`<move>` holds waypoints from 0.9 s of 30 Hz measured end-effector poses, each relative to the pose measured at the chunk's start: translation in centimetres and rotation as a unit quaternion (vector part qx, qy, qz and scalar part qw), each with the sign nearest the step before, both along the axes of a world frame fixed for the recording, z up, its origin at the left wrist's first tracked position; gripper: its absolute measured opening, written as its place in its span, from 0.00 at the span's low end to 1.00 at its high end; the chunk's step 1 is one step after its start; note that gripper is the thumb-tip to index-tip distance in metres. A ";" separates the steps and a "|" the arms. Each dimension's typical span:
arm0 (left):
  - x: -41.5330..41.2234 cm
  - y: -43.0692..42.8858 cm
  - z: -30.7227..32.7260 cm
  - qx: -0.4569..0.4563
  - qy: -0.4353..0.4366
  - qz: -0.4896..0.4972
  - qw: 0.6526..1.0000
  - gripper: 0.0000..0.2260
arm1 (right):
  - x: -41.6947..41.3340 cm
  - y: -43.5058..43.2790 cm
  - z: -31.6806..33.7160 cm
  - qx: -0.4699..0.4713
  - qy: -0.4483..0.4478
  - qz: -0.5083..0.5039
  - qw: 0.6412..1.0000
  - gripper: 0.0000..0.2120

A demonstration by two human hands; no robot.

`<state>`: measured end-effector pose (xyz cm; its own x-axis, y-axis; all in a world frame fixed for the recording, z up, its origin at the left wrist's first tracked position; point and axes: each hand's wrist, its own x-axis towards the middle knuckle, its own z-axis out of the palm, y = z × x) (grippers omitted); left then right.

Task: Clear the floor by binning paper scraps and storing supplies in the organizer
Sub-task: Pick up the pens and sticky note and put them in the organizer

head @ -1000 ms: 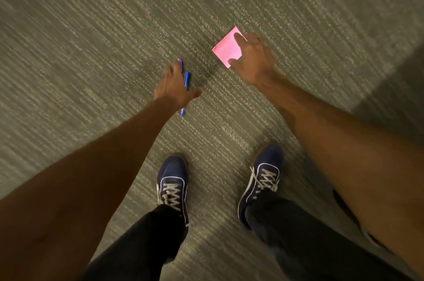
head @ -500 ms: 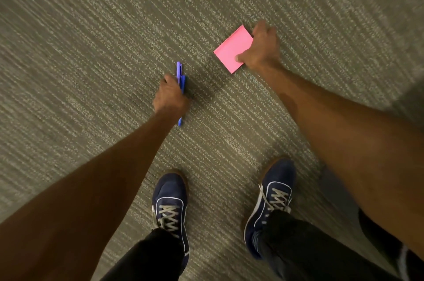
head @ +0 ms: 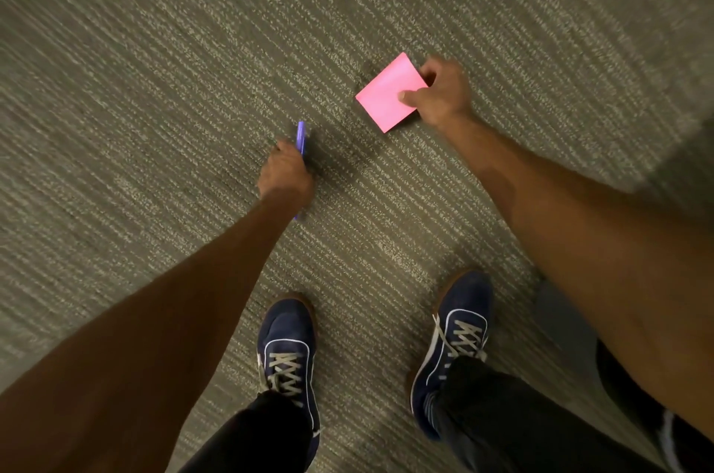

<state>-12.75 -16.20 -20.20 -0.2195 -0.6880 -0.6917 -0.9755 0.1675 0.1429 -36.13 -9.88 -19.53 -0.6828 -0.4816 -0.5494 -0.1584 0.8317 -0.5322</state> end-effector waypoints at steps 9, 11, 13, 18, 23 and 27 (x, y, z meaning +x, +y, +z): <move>-0.1 -0.8 5.5 0.097 0.154 0.166 0.969 0.05 | 0.5 2.2 6.1 -0.097 -0.095 -0.067 0.988 0.12; -0.5 -0.9 8.0 0.148 0.205 0.243 0.936 0.07 | 0.6 2.7 8.4 -0.116 -0.115 -0.089 0.983 0.12; -0.8 -0.9 11.0 0.189 0.269 0.287 0.900 0.08 | 0.8 3.2 11.2 -0.131 -0.138 -0.124 0.974 0.11; -2.2 -0.1 20.7 0.212 0.362 0.286 0.862 0.06 | 0.9 4.6 19.8 -0.180 -0.155 -0.178 0.955 0.16; -3.6 1.1 32.9 0.245 0.422 0.293 0.822 0.09 | 1.4 6.2 30.7 -0.223 -0.159 -0.208 0.939 0.16; -4.1 1.9 42.6 0.277 0.446 0.289 0.800 0.12 | 2.4 8.2 40.7 -0.263 -0.174 -0.234 0.920 0.13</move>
<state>-16.88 -14.29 22.35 -0.5517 -0.4953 -0.6710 -0.3348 -0.6053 0.7221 -33.71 -1.65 21.16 -0.7096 -0.4419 -0.5487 0.4072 0.3783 -0.8313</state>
